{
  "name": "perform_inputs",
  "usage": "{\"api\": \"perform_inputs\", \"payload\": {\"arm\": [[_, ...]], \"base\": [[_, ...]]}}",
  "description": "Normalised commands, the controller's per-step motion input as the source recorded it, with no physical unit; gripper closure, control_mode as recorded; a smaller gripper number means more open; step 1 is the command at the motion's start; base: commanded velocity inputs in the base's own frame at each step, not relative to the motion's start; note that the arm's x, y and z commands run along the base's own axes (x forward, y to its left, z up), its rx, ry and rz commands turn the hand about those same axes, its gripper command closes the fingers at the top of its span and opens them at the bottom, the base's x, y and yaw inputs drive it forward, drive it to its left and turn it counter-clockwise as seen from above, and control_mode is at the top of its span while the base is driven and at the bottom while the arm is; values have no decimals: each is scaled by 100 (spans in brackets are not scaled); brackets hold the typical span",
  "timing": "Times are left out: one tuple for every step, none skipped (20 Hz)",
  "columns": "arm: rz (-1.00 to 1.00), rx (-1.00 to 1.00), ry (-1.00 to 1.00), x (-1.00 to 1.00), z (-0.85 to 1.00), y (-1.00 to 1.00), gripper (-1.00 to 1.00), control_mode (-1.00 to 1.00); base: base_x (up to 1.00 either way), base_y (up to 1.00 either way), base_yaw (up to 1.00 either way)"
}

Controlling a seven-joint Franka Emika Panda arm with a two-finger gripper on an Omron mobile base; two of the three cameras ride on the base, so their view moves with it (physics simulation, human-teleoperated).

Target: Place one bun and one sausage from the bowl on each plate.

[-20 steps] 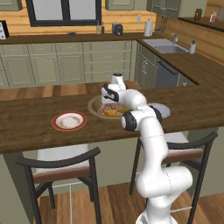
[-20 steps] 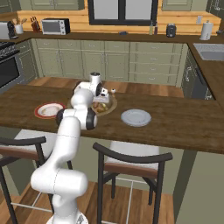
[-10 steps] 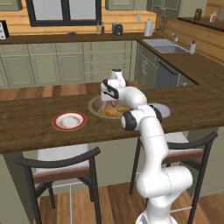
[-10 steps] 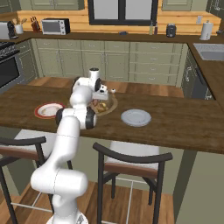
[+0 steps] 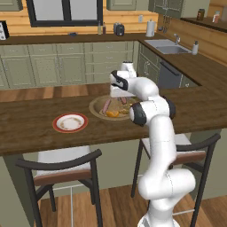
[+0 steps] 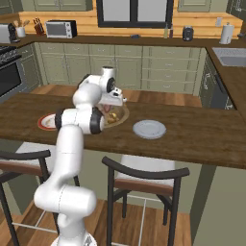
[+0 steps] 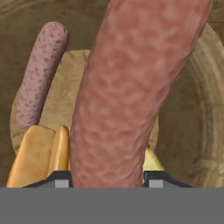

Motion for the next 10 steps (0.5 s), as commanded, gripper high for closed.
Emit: {"api": "perform_inputs", "payload": {"arm": [[0,0,-29,-100,48,-16,100,-100],[0,0,-32,-100,66,0,100,-100],[0,0,-27,-100,71,-4,100,-100],[0,0,-22,-100,61,-14,100,-100],[0,0,-15,-100,45,-32,100,-100],[0,0,-7,-100,32,-48,100,-100],[0,0,0,-100,23,-61,100,-100],[-2,0,0,-100,18,-67,100,-100],[-5,0,0,-100,7,-79,100,-100],[-5,0,0,-100,0,-88,100,-100]], "base": [[0,0,0],[0,0,0],[0,0,0],[0,0,0],[0,0,0],[0,0,0],[0,0,0],[0,0,0],[0,0,0],[0,0,0]]}}
